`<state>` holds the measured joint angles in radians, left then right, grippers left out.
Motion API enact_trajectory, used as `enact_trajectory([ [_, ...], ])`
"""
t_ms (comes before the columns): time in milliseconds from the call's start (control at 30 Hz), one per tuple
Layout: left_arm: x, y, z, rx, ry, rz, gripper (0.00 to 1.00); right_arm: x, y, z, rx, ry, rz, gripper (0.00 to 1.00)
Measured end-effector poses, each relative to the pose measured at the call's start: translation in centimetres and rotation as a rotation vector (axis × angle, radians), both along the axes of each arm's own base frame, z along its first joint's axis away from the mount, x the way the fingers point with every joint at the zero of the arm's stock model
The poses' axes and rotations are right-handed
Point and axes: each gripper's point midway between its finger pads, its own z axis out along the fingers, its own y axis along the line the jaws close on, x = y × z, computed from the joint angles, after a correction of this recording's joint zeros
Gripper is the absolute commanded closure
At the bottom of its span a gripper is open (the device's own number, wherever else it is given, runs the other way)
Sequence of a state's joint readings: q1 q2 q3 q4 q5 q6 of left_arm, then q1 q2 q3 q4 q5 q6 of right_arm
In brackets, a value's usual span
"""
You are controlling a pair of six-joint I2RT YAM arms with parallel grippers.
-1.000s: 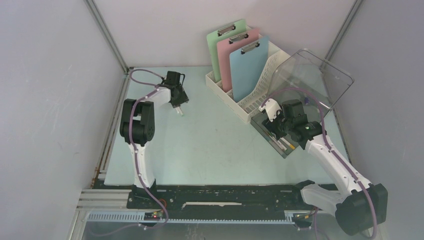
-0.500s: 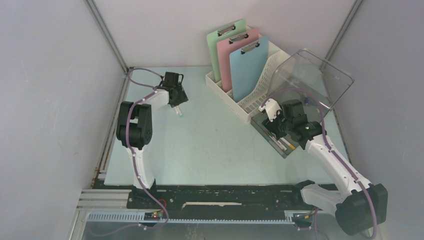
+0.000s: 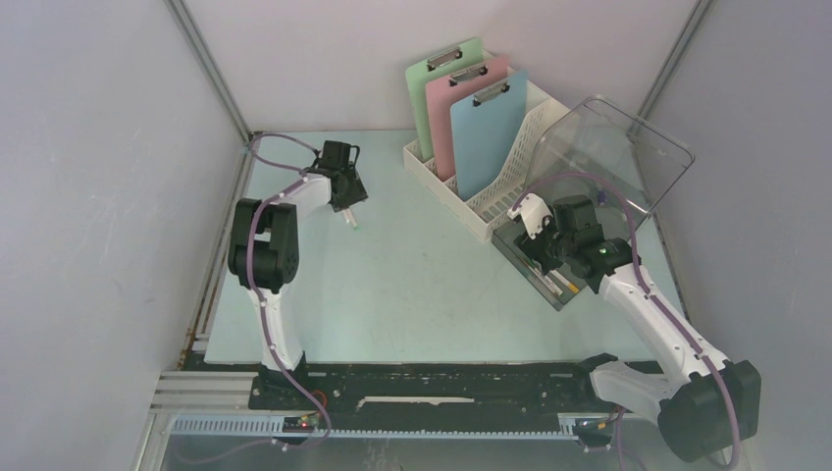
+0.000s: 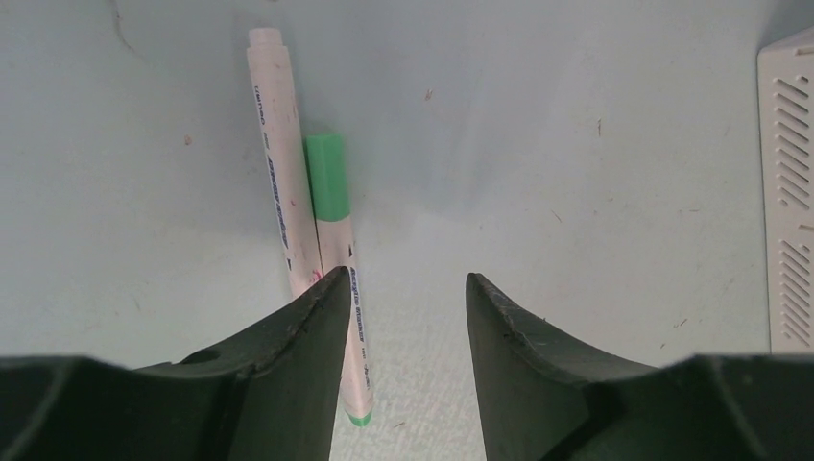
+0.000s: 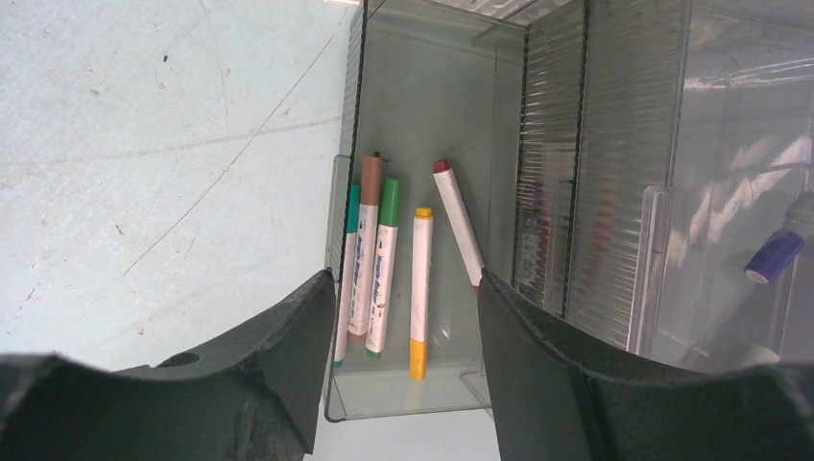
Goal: Organize the desk
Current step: Pick up the stationery from the center of the board.
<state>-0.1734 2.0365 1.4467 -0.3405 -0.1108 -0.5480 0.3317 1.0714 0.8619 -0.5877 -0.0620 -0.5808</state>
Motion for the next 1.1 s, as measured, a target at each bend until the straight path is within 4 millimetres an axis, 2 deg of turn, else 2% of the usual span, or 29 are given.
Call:
enact_trajectory([
  [300,0.4,0.2,-0.3,0.017,0.024,0.012,0.47,0.0,0.0,0.0,0.000,0.000,0.001,0.36],
  [433,-0.2,0.3,-1.5,0.025,0.067,0.012,0.50,0.0,0.0,0.0,0.000,0.000,0.001,0.36],
  [600,0.2,0.2,-1.5,0.020,0.075,0.012,0.51,0.0,0.0,0.0,0.000,0.000,0.002,0.36],
  [700,0.2,0.2,-1.5,0.019,0.078,0.009,0.50,0.0,0.1,0.0,0.002,0.000,0.003,0.36],
  [867,0.0,0.3,-1.5,0.022,0.068,-0.004,0.39,0.0,0.1,0.0,0.002,0.001,0.003,0.36],
  [1100,-1.6,0.6,-0.1,0.041,0.037,-0.047,0.38,0.0,0.1,0.0,0.002,0.001,0.004,0.36],
])
